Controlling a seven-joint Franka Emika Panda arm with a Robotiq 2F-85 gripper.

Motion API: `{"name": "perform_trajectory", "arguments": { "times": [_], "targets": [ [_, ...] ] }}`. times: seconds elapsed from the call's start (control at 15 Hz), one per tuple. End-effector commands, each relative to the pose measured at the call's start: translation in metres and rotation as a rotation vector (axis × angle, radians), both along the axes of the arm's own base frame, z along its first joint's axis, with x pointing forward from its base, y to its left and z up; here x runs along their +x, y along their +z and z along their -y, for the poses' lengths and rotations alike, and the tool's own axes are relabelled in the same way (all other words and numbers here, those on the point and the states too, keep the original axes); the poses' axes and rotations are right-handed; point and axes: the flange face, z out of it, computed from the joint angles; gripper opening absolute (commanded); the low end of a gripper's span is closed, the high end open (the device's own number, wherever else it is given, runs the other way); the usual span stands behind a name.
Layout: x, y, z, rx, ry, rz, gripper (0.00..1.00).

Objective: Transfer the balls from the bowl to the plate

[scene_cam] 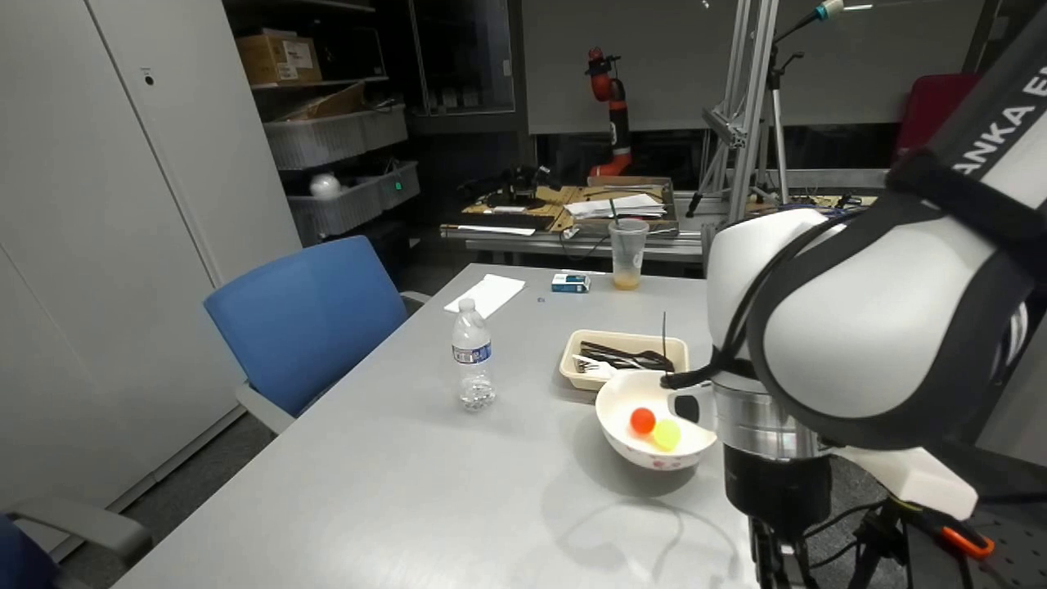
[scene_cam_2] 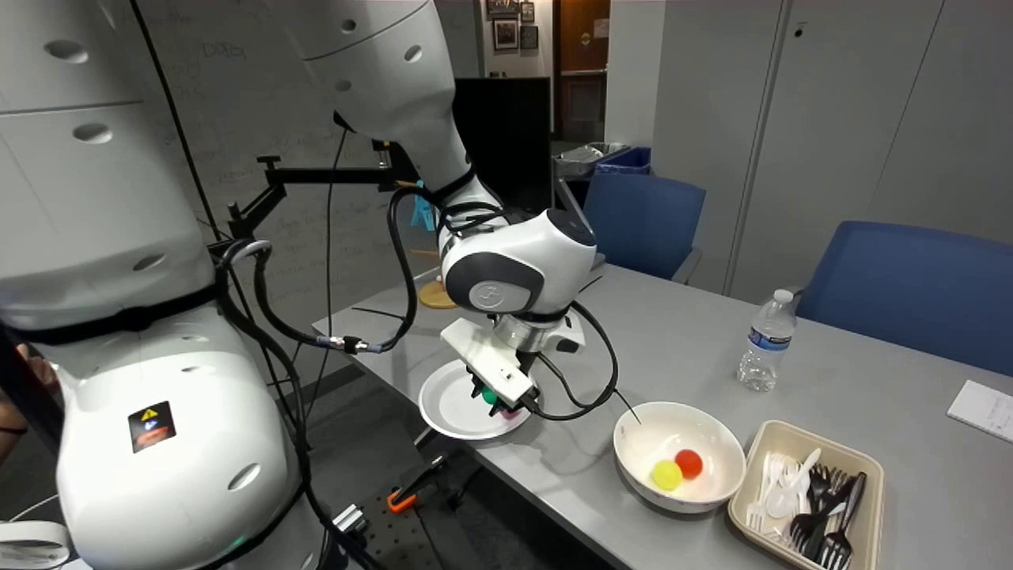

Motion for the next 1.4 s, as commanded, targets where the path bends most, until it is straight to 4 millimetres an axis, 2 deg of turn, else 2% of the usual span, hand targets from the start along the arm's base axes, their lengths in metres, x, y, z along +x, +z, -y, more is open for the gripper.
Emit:
{"name": "perform_trajectory", "arguments": {
  "times": [0.0, 0.33, 0.4, 0.47, 0.73, 0.8, 1.07, 1.33],
  "targets": [
    [0.003, -0.013, -0.014, 0.024, -0.03, 0.047, 0.17],
    [0.003, -0.027, -0.023, 0.03, -0.057, 0.058, 0.17],
    [0.004, -0.029, -0.023, 0.029, -0.058, 0.055, 0.56],
    [0.004, -0.031, -0.024, 0.026, -0.058, 0.053, 0.68],
    [0.007, -0.034, -0.023, 0.024, -0.061, 0.05, 0.97],
    [0.008, -0.033, -0.023, 0.025, -0.063, 0.051, 1.0],
    [0.011, -0.026, -0.019, -0.02, -0.046, 0.023, 1.0],
    [0.02, -0.007, -0.015, -0.12, -0.009, 0.031, 1.0]
  ]
}}
